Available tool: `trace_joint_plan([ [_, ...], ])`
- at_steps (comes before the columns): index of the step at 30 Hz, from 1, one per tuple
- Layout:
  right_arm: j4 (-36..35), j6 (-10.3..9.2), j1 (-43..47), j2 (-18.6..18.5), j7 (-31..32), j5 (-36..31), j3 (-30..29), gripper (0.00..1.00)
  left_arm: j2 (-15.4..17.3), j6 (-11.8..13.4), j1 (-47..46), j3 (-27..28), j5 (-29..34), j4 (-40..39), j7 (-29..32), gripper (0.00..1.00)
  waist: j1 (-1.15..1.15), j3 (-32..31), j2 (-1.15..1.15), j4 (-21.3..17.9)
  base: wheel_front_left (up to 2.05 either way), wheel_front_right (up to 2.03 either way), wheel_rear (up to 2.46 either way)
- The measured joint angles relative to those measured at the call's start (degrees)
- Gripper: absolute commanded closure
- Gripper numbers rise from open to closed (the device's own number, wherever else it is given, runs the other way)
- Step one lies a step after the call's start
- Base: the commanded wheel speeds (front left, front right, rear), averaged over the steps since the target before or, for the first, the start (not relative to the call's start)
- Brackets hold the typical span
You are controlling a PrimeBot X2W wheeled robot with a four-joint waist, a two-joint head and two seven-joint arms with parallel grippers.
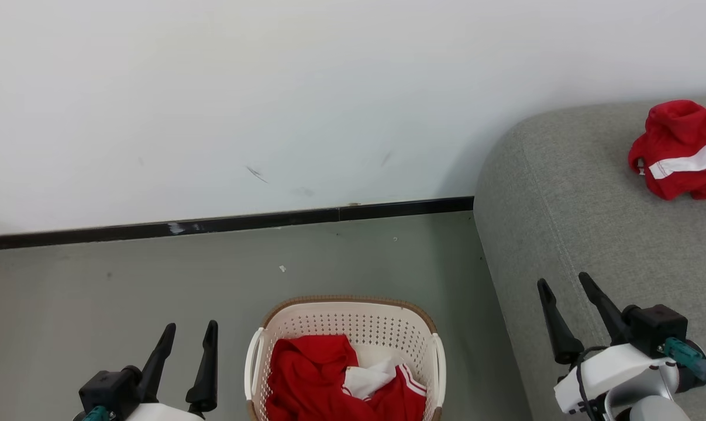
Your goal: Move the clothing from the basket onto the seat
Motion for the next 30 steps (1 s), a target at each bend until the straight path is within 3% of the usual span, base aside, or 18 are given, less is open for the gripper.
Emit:
trace_joint_plan([
  [14, -1.4, 0.00, 5.3, 0.6, 0.0, -1.0, 0.7, 0.00, -0.5, -0.6, 4.4, 1.2, 0.9, -0.3, 0.0, 0.00, 0.00, -5.1, 0.00, -0.6, 0.00, 0.00, 0.00],
  [30, -2.9, 0.00, 6.9, 1.0, 0.0, -1.4, 0.9, 0.00, -0.8, -1.1, 6.1, 1.8, 1.6, -1.2, 0.0, 0.00, 0.00, -6.2, 0.00, -0.9, 0.00, 0.00, 0.00],
])
